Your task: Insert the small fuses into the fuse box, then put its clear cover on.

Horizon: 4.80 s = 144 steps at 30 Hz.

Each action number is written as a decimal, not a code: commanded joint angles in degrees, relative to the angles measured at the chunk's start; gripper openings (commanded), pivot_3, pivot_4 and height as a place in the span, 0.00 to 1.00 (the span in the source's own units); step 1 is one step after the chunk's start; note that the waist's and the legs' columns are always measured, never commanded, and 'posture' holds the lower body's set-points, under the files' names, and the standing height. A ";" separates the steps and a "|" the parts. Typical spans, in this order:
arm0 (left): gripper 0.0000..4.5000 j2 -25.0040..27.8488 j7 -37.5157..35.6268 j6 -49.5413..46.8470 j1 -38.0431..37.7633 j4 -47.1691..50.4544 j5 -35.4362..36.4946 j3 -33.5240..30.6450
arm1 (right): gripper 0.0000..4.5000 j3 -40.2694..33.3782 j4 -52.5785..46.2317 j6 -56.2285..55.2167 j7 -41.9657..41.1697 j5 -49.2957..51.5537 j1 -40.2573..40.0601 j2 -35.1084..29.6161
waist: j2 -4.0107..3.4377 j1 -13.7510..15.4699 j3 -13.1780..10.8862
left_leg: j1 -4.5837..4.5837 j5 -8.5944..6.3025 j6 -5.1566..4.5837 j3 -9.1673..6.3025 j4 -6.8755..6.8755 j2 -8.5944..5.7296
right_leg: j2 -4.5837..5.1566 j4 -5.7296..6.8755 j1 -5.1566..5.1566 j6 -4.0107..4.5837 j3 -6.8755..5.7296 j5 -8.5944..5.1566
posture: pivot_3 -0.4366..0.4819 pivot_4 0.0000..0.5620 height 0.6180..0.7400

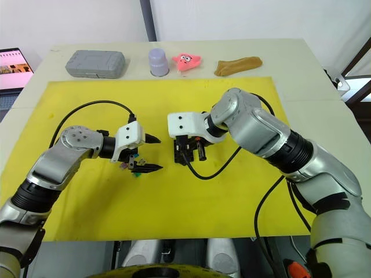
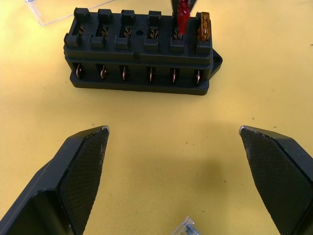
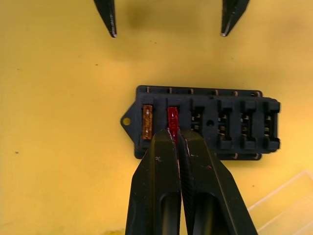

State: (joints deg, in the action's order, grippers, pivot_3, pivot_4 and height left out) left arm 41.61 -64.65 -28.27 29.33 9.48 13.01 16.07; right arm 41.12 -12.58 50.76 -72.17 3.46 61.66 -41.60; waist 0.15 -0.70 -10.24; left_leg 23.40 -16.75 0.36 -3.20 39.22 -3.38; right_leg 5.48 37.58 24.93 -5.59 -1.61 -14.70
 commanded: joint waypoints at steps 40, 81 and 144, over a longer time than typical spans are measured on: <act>1.00 -0.72 0.24 0.51 1.06 1.12 -0.06 -0.88 | 0.00 0.35 -0.25 -1.21 -0.92 -3.75 -1.43 1.86 | 0.00 -0.03 0.00 | 0.00 0.00 0.00 0.00 0.00 0.00 | -0.01 0.02 0.00 0.00 0.00 0.00 | 0.48 0.27 0.92; 1.00 -1.79 2.33 0.38 -0.21 2.34 -0.20 -0.64 | 0.00 5.96 -0.61 0.69 -5.14 -11.44 3.65 2.97 | 0.00 -0.02 0.02 | -0.03 0.02 0.03 -0.01 0.02 -0.02 | -0.03 0.06 -0.01 0.00 0.00 0.00 | 0.48 0.27 0.92; 1.00 -1.47 1.83 0.95 0.62 1.11 -0.29 -0.81 | 0.43 -7.90 2.05 5.85 -6.74 -3.77 6.67 4.75 | 0.00 -0.01 0.04 | -0.04 0.04 0.07 -0.02 0.03 -0.03 | -0.02 0.20 0.05 0.00 0.01 0.00 | 0.48 0.27 0.92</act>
State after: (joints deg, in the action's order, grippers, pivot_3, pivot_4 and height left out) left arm 39.93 -62.54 -28.22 29.02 9.69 12.96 16.07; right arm 35.65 -8.70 56.53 -79.12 -1.60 67.95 -36.18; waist 0.15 -0.71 -10.20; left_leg 23.36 -16.71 0.43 -3.23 39.25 -3.42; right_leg 5.47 37.77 24.97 -5.59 -1.60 -14.70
